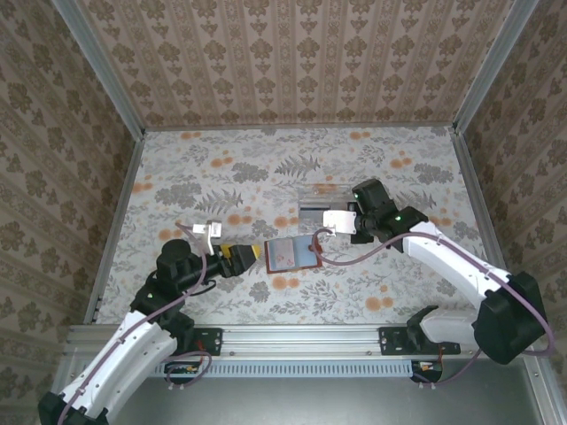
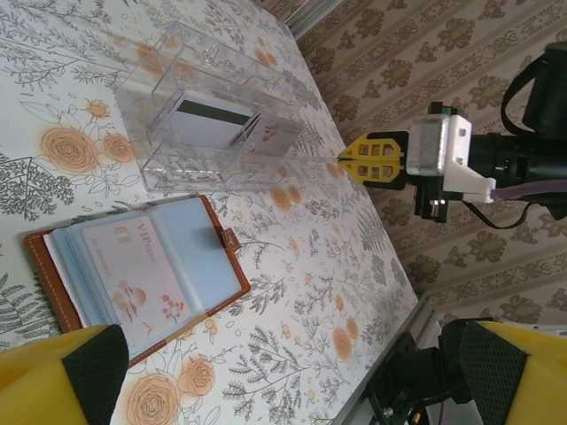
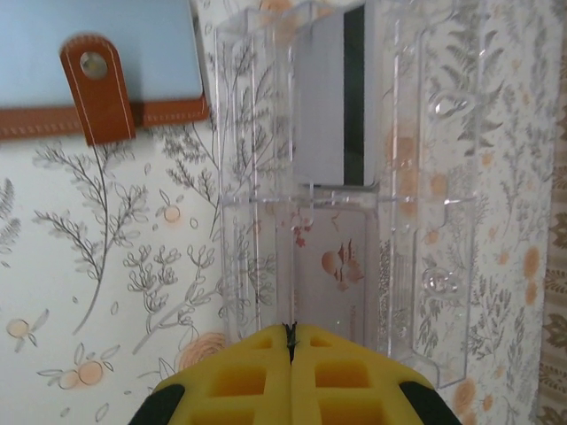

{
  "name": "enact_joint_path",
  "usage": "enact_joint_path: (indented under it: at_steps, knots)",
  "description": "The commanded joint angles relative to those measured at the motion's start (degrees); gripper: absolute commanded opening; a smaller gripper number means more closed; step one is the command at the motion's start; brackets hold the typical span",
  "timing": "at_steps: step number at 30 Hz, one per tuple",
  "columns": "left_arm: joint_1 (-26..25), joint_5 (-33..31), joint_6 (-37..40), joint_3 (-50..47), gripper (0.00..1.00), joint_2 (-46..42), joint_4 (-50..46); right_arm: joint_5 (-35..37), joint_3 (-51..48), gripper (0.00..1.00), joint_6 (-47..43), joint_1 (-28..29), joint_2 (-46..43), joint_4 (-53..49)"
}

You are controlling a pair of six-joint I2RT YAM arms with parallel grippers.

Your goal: Take the credit cards out of the card holder

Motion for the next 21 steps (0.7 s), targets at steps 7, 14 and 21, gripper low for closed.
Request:
enact_joint_path:
  at_steps: [7,14,21]
  knots:
    - [0.5,-1.5,0.3,0.7,1.00,-0.4,-2.1,-3.9,0.5,0.00,-4.4,-4.5,4.8,5.1]
    - [0.5,-1.1,0.2,0.3,1.00,0.1,-1.3,-4.8,1.3,0.00,-4.3,-5.8,6.2,6.0]
    - [0.5,-0.8,0.3,0.4,1.00,0.2,-1.3,-4.8,2.2,0.00,-3.8,-5.9,6.8,6.5]
